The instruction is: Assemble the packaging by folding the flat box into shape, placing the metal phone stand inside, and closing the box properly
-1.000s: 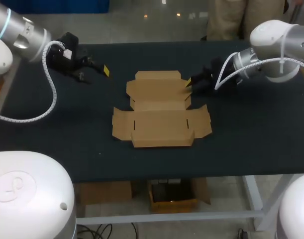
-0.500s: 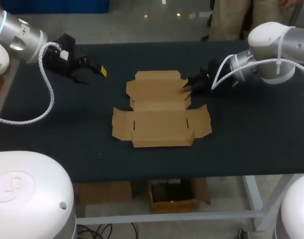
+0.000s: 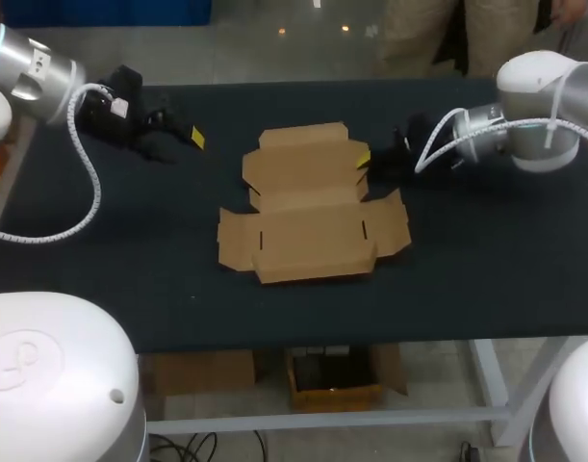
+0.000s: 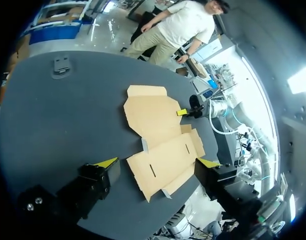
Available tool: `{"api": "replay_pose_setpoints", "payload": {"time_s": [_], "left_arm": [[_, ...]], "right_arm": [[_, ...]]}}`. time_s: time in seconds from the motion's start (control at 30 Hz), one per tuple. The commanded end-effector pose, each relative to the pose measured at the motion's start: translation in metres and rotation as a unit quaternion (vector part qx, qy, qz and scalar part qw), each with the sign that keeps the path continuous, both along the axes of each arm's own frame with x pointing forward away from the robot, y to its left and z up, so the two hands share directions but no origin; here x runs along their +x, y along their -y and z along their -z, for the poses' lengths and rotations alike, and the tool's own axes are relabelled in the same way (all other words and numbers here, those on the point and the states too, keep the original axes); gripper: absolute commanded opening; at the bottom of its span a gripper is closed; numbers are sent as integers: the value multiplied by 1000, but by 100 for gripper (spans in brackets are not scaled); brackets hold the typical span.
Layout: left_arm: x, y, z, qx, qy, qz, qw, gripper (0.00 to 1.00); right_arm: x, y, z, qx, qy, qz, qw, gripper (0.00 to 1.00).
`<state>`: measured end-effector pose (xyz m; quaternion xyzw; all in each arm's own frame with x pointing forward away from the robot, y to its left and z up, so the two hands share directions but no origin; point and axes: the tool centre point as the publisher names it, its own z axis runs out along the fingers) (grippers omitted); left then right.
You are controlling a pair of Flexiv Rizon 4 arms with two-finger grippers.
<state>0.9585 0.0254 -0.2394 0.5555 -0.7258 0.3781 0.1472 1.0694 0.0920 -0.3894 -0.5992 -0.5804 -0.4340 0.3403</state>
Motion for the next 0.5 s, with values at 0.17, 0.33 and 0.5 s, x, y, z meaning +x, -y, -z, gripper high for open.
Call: {"api": "replay_pose_setpoints", "payload": {"time_s": [0.17, 0.33, 0.5], "left_arm": [[7, -2, 6, -11, 29, -4, 1000, 100], [11, -2, 9, -16, 52, -11, 998, 100], [11, -2, 9, -16, 52, -11, 998, 100]], "right_arm": [[-8, 7, -18, 33, 42, 3, 999, 0], [-7, 8, -30, 54, 67, 1, 996, 0], [-7, 7, -34, 60, 71, -1, 996, 0]]}}
